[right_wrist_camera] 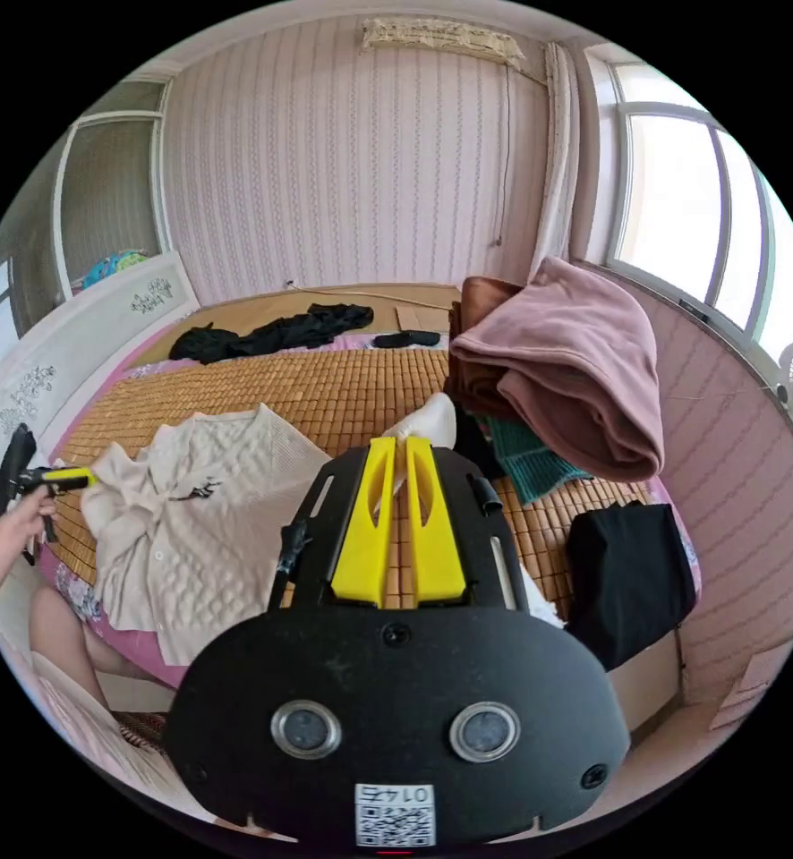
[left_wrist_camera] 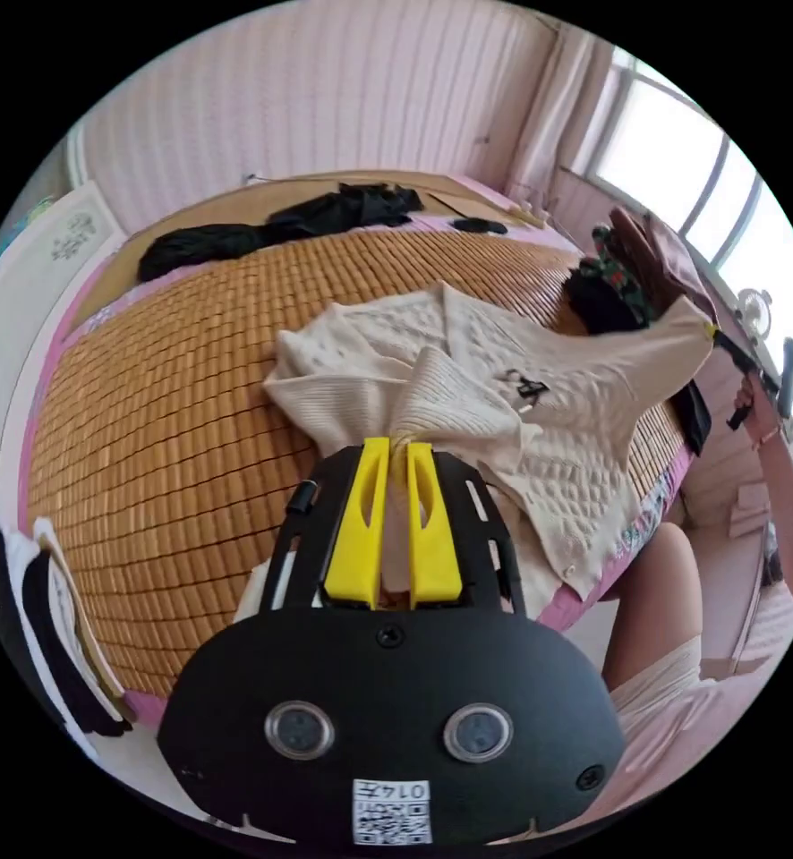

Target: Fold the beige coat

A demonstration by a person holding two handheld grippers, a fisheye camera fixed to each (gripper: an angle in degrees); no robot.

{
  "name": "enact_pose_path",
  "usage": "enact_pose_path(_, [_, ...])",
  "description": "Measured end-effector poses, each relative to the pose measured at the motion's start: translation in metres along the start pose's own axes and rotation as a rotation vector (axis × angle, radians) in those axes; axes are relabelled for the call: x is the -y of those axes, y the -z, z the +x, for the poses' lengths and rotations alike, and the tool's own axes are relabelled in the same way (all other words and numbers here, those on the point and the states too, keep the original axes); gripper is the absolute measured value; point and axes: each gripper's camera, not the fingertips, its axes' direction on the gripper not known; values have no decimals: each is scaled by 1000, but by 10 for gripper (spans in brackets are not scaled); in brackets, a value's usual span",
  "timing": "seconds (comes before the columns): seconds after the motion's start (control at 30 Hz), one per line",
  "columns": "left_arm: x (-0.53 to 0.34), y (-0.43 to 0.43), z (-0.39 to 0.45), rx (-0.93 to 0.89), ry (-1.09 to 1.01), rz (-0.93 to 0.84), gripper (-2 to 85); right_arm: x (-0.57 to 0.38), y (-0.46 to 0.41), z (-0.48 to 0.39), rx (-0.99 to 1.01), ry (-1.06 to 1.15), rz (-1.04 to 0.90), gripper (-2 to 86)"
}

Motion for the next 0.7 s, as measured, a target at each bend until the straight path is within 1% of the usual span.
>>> enact_pose_path(0.07, [-51,67,-86,71,184,96,42,-13,-24,12,-28,-15,-72,35])
enact_pose_path(0.1, [-65,78,-106,105,230,93,42,-23,-38,20,-66,-40,-115,42])
enact_pose_path(0.17, [-123,100,-177,186,435,16,32,-40,-50,28,-139,-93,-145,58])
enact_pose_path(0.2, [-138,106,-190,201,487,15,26,-52,-49,30,-188,-134,-146,62])
enact_pose_path(0.27, [-185,134,-214,309,626,43,23,-68,-42,22,-225,-139,-142,71])
enact_pose_path(0.3, [-193,141,-214,317,642,58,24,-80,-34,10,-212,-131,-132,79])
enact_pose_path(0.33, [-205,152,-208,307,641,85,25,-87,-30,1,-181,-121,-130,83])
enact_pose_path(0.4, [-208,155,-182,225,544,85,25,-116,-24,-53,26,-7,-182,89])
enact_pose_path(0.43, [-204,148,-155,142,455,63,30,-123,-24,-69,77,28,-205,89])
enact_pose_path(0.47, [-198,136,-122,68,369,39,45,-139,-25,-104,181,95,-256,90])
enact_pose_path(0.5, [-194,127,-103,38,325,23,57,-155,-25,-142,291,165,-295,91])
enact_pose_path(0.53, [-187,108,-65,-38,238,-9,78,-163,-24,-161,343,224,-309,92])
enact_pose_path(0.57, [-180,88,-30,-96,157,-35,96,-178,-23,-199,392,345,-337,96])
enact_pose_path(0.6, [-177,77,-14,-115,122,-50,98,-193,-24,-228,402,435,-349,100])
enact_pose_path(0.63, [-173,55,11,-137,71,-87,103,-201,-27,-239,394,471,-355,101])
enact_pose_path(0.67, [-171,30,28,-128,42,-149,96,-214,-38,-255,334,538,-387,100])
enact_pose_path(0.7, [-171,19,32,-111,45,-191,93,-226,-55,-259,246,556,-442,95])
